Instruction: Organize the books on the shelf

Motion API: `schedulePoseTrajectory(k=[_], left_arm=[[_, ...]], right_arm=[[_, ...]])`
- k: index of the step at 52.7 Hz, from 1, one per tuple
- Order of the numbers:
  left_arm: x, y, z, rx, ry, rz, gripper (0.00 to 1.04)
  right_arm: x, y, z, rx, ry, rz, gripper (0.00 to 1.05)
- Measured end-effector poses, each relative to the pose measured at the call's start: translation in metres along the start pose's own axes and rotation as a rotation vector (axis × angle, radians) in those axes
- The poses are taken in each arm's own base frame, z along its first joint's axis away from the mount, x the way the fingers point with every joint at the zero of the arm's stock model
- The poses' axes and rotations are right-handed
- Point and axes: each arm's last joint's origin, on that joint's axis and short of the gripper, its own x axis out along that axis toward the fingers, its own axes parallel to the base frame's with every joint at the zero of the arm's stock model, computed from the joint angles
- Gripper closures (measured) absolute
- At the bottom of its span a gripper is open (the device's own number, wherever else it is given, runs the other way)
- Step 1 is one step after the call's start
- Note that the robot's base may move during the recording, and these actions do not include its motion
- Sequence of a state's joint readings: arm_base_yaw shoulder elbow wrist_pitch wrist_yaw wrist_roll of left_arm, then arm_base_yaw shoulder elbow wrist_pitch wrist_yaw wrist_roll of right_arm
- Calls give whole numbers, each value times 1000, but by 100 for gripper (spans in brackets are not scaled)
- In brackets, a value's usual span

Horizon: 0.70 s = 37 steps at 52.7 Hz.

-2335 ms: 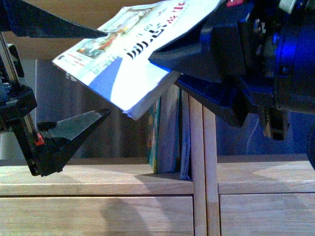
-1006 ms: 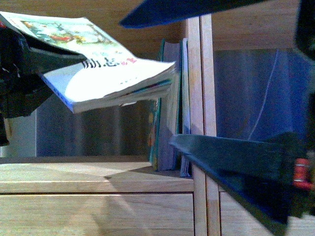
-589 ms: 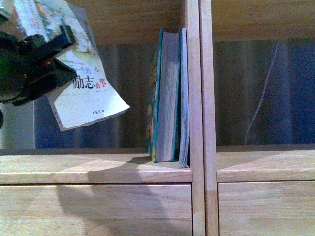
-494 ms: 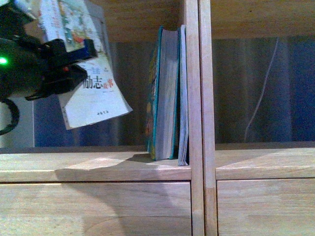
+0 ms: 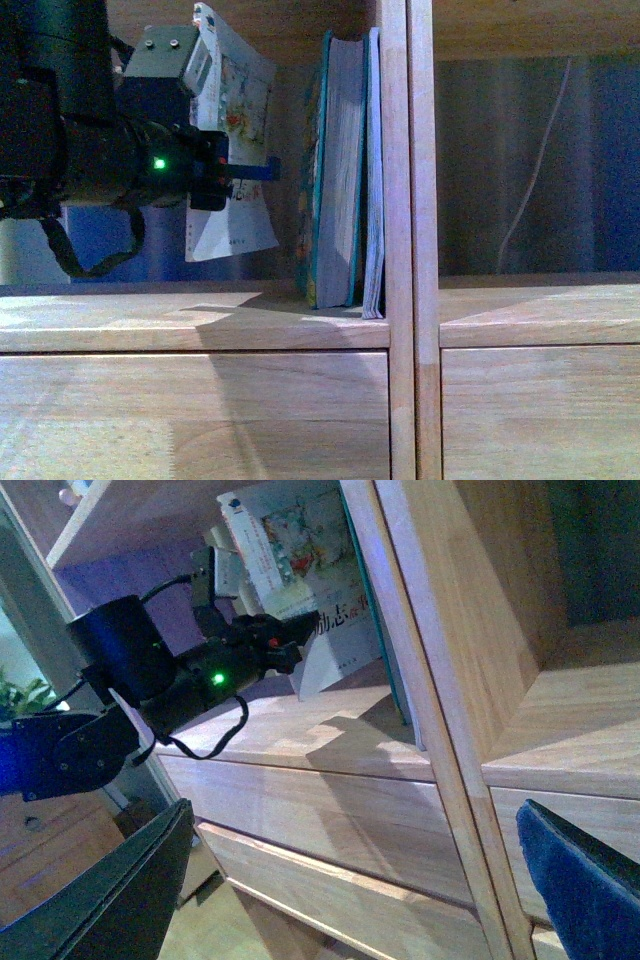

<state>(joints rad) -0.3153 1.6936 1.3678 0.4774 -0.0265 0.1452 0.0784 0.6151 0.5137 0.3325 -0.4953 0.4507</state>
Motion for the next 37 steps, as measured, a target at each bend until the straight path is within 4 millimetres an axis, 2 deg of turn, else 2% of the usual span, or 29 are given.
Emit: schedulePoseTrajectory(k=[19, 27, 37], left_arm=[[21, -29, -35, 91, 54, -19, 98], [22, -32, -36, 98, 54, -11, 98], [21, -41, -33, 97, 44, -20, 68]], right_arm=[[0, 0, 0, 0, 0, 0, 7], [0, 0, 0, 0, 0, 0, 7], [0, 0, 0, 0, 0, 0, 7]])
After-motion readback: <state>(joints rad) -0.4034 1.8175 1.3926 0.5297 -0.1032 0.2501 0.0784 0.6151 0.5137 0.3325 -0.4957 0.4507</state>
